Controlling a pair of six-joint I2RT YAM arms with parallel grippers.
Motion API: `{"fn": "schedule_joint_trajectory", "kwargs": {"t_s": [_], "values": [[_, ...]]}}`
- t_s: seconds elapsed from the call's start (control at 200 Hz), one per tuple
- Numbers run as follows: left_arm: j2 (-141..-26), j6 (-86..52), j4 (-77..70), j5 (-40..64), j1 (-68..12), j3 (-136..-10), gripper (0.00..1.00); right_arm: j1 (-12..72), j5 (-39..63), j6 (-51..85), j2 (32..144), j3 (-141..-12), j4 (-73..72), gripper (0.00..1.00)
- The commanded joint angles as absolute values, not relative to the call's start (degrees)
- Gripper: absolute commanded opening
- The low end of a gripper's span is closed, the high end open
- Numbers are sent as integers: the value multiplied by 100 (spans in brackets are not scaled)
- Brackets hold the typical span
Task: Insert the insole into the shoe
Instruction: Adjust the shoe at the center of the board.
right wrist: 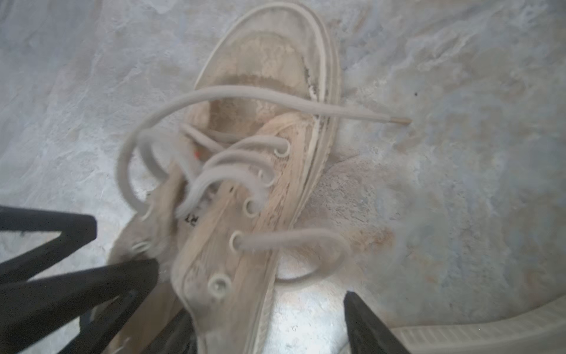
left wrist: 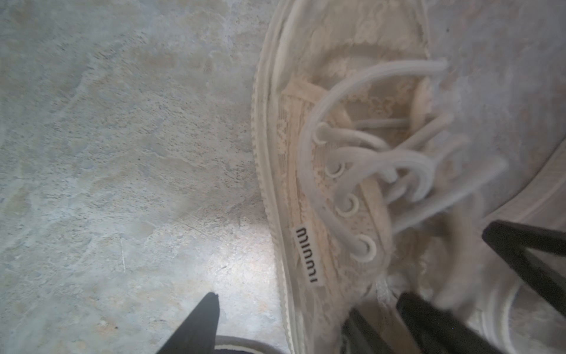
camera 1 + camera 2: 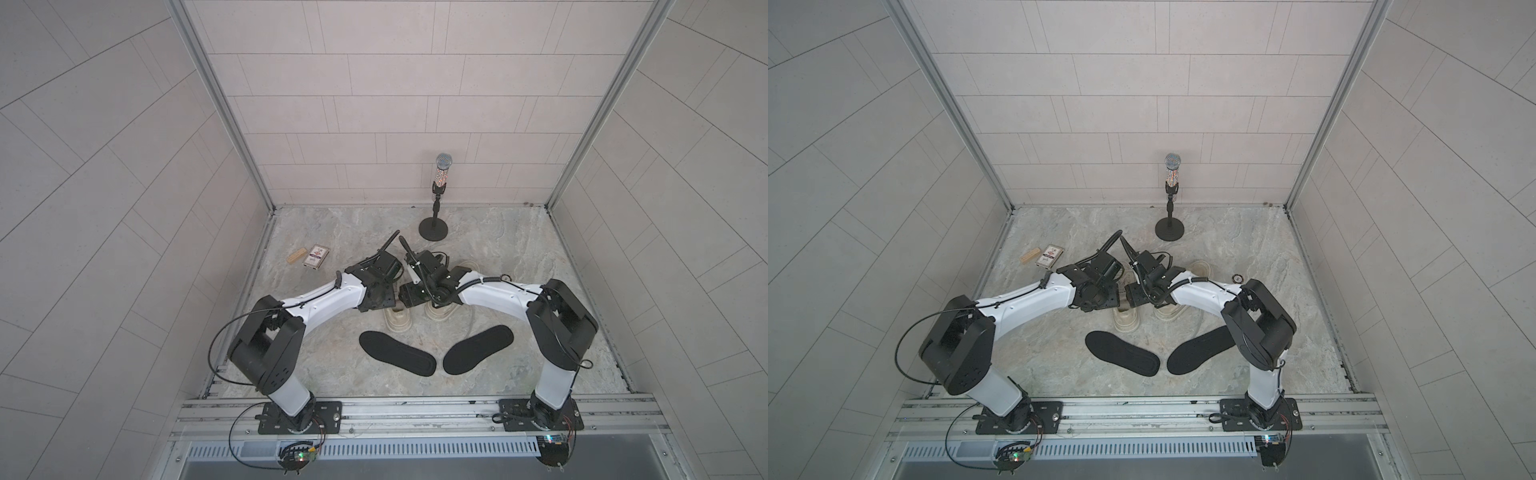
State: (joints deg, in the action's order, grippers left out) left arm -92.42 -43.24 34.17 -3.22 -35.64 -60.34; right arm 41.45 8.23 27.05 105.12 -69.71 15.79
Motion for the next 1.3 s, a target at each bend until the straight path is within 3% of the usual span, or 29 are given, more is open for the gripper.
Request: {"fn": "schedule_joint_trajectory", "kwargs": {"t_s": [0.0, 0.045, 0.07, 0.13, 0.235, 0.445, 0.766, 1.056, 1.296], "values": [[-9019, -4184, 3621, -301, -3341, -5737, 54, 4055, 309, 3039, 10545, -7026, 1702, 58], [-8857, -4011, 3602, -322, -3303, -5598, 53, 4019, 250, 3159, 10446, -6952, 1641, 52], [-8758, -3985, 3578, -334, -3292, -5500, 51, 4002, 239, 3224, 10405, -6907, 1578, 42], [-8576, -3955, 3556, -301, -3239, -5296, 46, 3944, 350, 3341, 10388, -6848, 1491, 28], [-8394, -3933, 3449, -25, -3114, -4911, 41, 3868, 547, 3434, 10499, -6840, 1472, 23], [-8381, -4005, 3222, 290, -3094, -4396, 41, 3512, 1164, 3762, 10743, -6723, 1086, 8], [-8044, -2772, 3879, 728, -3129, -5575, 59, 3691, 1445, 3063, 10706, -7108, 1802, 20], [-8122, -1181, 4047, 1151, -3477, -6491, 54, 3426, 1998, 3534, 10214, -6969, 1880, 44], [-8907, -265, 3794, 1105, -3831, -7143, 47, 2856, 2851, 4324, 9416, -6304, 1377, 46]]}}
